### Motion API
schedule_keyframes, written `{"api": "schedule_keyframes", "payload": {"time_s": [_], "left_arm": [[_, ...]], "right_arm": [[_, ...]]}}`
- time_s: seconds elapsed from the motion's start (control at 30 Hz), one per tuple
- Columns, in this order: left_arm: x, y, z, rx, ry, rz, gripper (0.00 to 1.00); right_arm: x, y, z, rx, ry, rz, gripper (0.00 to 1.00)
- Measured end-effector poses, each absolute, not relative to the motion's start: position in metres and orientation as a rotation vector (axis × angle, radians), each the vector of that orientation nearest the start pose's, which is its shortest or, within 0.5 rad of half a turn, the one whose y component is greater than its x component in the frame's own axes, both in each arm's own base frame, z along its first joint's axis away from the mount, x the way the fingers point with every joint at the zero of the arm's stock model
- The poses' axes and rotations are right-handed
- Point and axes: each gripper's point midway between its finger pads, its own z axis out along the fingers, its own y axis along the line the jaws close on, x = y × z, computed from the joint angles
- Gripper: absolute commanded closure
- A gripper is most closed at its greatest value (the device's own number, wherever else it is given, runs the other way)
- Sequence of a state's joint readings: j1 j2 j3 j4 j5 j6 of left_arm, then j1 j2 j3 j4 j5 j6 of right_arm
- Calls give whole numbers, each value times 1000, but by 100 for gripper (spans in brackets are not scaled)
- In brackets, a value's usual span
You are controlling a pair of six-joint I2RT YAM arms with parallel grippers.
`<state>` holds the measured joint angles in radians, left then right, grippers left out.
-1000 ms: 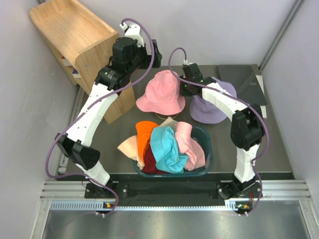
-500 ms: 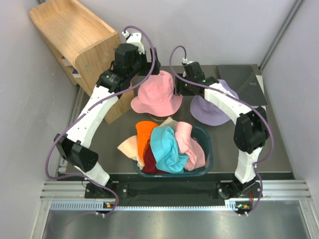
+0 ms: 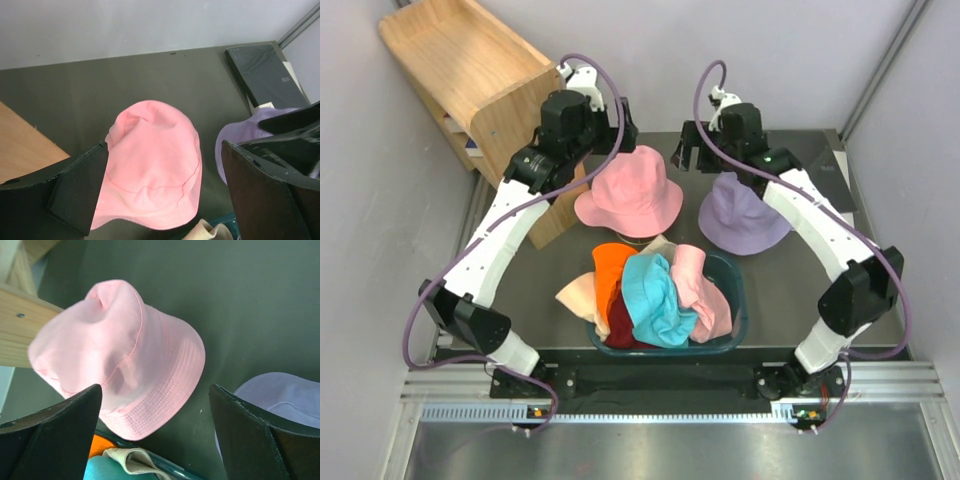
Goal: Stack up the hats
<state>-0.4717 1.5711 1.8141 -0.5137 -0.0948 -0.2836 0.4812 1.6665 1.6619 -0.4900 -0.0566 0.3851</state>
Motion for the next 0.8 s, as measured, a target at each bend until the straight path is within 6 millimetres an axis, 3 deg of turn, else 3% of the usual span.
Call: {"api": "schedule_keyframes", "payload": {"time_s": [0.2,0.3,0.37,0.47,0.53,0.6,0.8], "left_arm": [[408,-202,367,136,1913,-407,3],[391,-199,349,153,1960,-373,5],[372,-207,338,191,1990,-360,4],[332,-257,332,333,1998,-410,5],[302,-293,329,422,2002,-498,7],[277,-317,322,466,2022,-576,7],[249,-335,284,428,2147,-639,8]], "right_arm": [[404,236,321,-133,2032,619,13],[381,224,340,-122,1982,636,13],[365,213,349,-99,1940,639,13],[341,196,352,-52,1900,637,13],[331,186,347,-20,1894,625,13],[324,178,338,12,1900,614,13],[306,157,306,114,1938,579,13]]}}
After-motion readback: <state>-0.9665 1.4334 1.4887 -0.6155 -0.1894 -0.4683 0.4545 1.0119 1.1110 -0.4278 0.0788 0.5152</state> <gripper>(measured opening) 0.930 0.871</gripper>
